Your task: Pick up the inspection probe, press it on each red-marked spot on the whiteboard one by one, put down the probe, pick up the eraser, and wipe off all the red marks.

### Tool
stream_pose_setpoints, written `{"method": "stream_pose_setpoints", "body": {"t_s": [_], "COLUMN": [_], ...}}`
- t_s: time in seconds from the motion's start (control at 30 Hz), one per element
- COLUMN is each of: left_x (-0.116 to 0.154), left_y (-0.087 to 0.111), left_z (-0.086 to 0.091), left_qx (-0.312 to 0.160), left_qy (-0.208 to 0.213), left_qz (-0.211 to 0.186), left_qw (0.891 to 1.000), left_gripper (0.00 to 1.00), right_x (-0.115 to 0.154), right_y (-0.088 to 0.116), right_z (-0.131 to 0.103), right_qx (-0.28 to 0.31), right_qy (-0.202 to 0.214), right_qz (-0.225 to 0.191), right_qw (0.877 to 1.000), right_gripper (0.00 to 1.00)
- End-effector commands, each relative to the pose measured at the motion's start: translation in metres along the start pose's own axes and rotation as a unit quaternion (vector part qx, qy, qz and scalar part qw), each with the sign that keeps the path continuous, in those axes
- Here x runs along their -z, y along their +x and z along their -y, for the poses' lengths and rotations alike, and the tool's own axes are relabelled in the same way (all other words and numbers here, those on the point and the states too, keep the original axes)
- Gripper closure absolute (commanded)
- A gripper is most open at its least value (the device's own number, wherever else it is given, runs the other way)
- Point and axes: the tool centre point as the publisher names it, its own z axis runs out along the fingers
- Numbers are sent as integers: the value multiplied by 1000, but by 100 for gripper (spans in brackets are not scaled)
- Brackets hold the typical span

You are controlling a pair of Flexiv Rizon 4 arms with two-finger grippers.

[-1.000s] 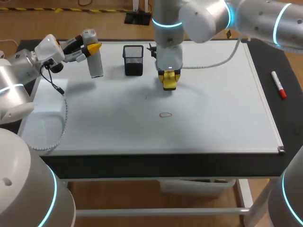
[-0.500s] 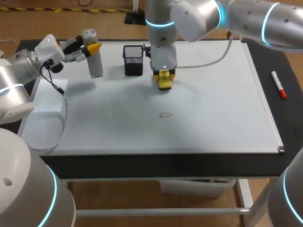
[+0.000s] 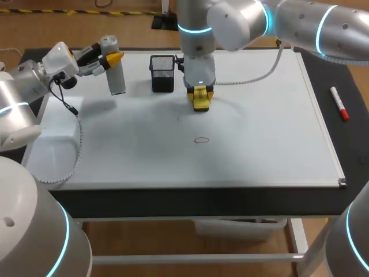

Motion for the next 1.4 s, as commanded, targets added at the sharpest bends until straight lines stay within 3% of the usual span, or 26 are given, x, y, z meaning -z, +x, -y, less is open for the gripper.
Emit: {"method": "stream_pose_setpoints", "body": {"t_s": [0.03,0.27,1.07,1.4], "left_x": [-1,-1,-1,-1], "left_y": [1,1,1,1], "left_z": [2,2,2,2], "left_qx": [0,0,0,0], "left_qy": [-1,-1,-1,-1], "left_qz": [1,1,1,1], "left_qw": [1000,1000,1000,1000], "left_gripper": [100,100,100,100], "right_x": [-2,-6,-12,0], "right_y": [-1,5,58,72], "right_z": [2,0,-3,-2], "right_qx": [1,-7,-62,-76], "right_qy": [-2,-6,-8,-1], "right_qz": [-5,-9,-16,-14], "right_qw": [1000,1000,998,997], "right_gripper": [100,100,100,100]}}
